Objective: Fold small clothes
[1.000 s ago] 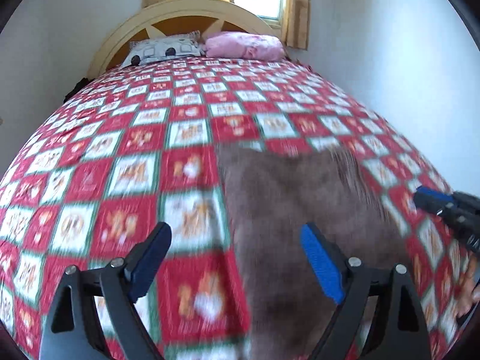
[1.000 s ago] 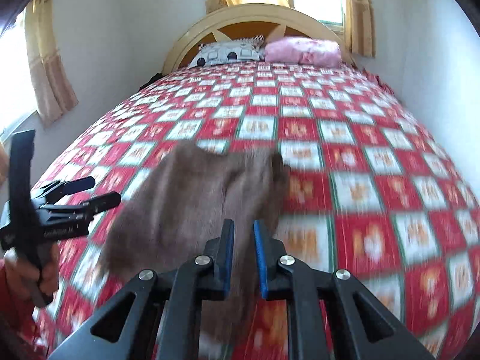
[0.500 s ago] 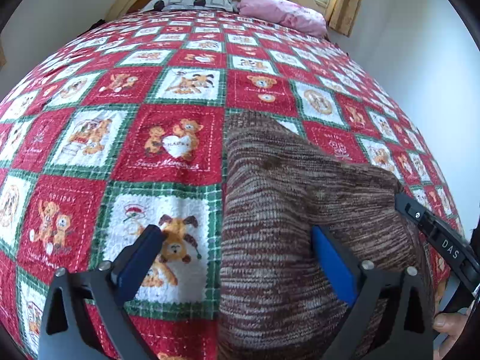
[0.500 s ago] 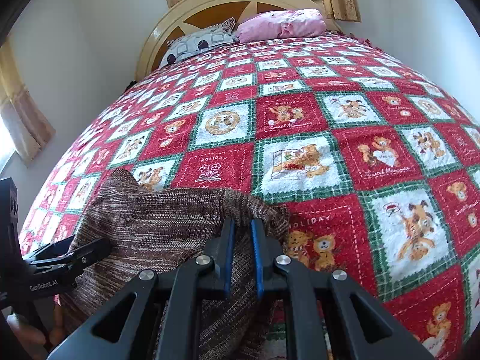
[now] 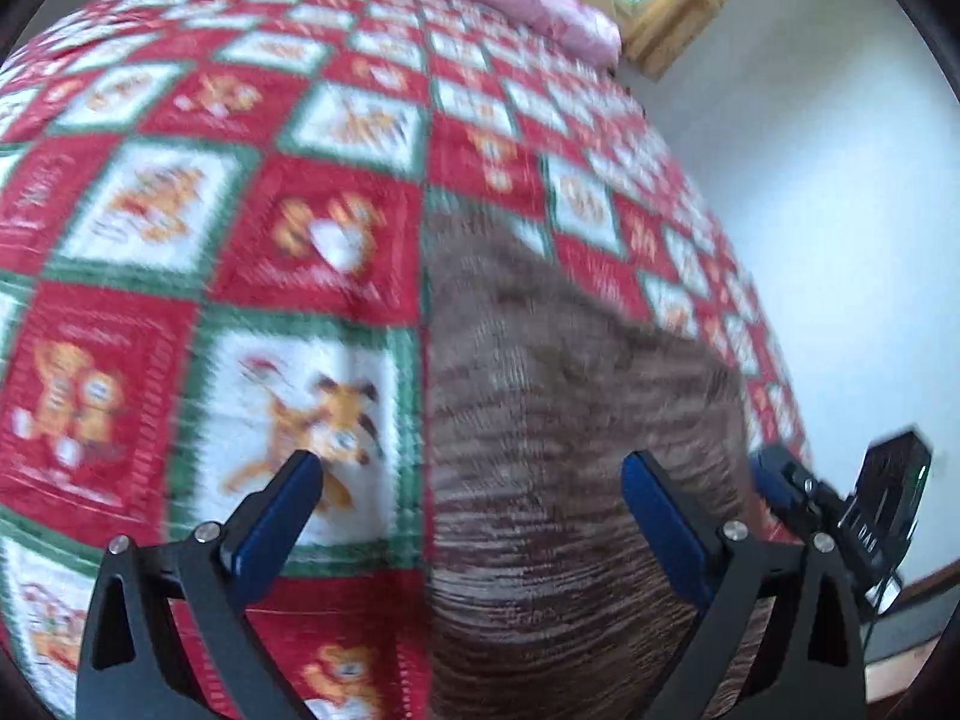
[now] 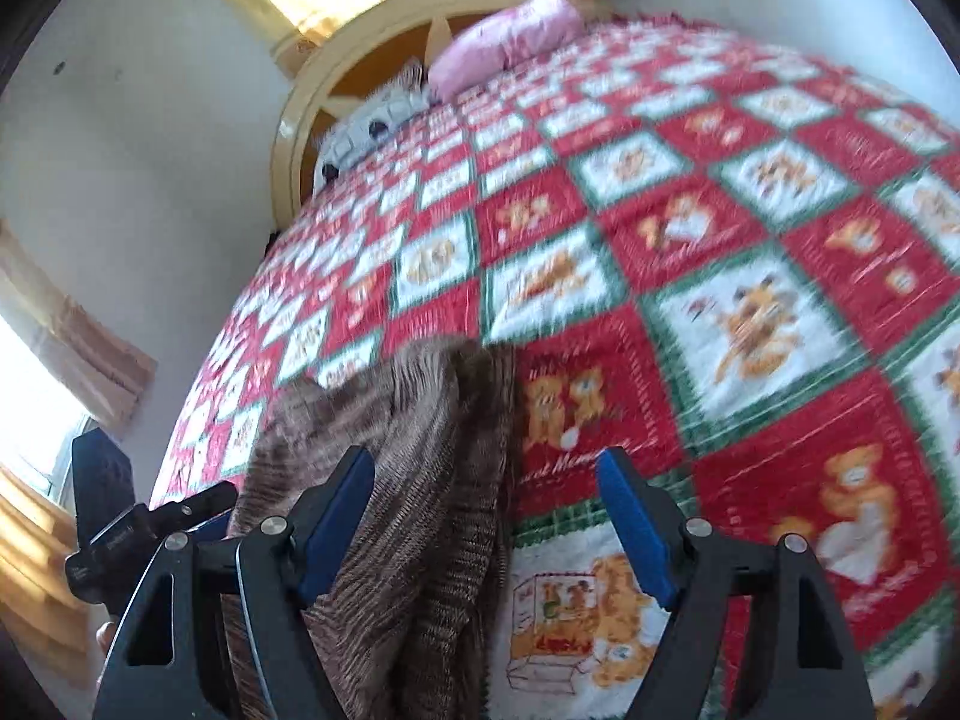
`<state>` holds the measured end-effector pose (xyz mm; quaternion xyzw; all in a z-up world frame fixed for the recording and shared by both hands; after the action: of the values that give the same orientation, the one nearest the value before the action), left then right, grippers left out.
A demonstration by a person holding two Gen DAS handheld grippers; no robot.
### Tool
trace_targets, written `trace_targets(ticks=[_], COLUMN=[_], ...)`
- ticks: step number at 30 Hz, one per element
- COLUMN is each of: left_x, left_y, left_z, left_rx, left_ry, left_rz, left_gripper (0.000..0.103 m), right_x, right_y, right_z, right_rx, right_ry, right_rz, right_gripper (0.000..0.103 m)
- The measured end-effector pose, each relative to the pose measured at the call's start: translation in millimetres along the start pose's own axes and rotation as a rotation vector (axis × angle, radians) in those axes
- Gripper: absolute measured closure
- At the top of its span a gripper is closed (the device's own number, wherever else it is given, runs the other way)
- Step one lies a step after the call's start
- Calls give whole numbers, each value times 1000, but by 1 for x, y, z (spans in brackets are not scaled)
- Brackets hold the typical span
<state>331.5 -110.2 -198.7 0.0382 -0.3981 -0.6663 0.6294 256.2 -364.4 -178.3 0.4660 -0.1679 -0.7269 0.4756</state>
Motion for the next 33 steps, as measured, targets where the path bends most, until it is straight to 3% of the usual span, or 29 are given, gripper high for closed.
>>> trace_targets(ticks=[2, 6, 19, 33], left_x=[9, 20, 18, 17], left_y=[-5, -13, -12, -12], left_z=[-2, -12, -16, -15], left_rx=[28, 34, 98, 112], left_ry=[53, 101, 149, 107], left_rz=[-104, -209, -234, -217], left_gripper=[1, 1, 0, 0], right_x=[-8, -25, -21, -21], right_y=[-16, -31, -34, -34], right_z=[-14, -22, -22, -20], right_rx=[-48, -32, 9, 20], right_ry=[9, -59, -34, -27], right_rz=[36, 214, 206, 195], right_gripper=[26, 26, 26, 26])
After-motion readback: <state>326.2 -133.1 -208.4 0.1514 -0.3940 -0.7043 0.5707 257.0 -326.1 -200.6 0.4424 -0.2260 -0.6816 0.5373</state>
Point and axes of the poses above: each gripper's, at about its wrist camera, not at the fingertips, and z roughly against the way its jaws point, x to its right, y to its top, the point moved 10 cm from there along -z, roughly the way its jaws point, and after that the axes turned 13 degrees about x, right-handed, at the moved point
